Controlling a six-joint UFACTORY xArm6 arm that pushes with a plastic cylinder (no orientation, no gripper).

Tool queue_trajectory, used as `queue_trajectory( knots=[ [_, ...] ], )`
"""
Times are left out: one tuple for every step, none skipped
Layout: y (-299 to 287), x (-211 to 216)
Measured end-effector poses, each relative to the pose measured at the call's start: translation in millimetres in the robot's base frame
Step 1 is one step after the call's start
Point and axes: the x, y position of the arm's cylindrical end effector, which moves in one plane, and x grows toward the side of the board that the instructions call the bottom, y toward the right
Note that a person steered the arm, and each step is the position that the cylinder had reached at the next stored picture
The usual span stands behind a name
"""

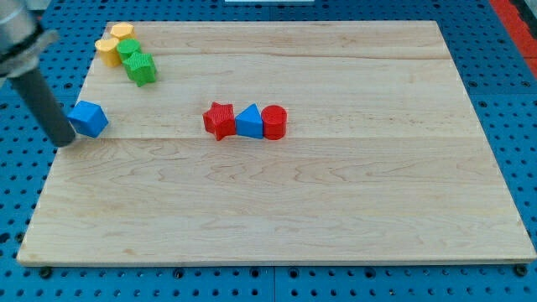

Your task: Move the blue cube to the left side of the red star

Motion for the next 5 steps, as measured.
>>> queue_trajectory(
  knots=[
    [-2.1,-0.9],
    [62.5,-39.6],
    [107.1,-51.1],
    [170.2,-43.6],
    [234.1,-28.2]
  ],
)
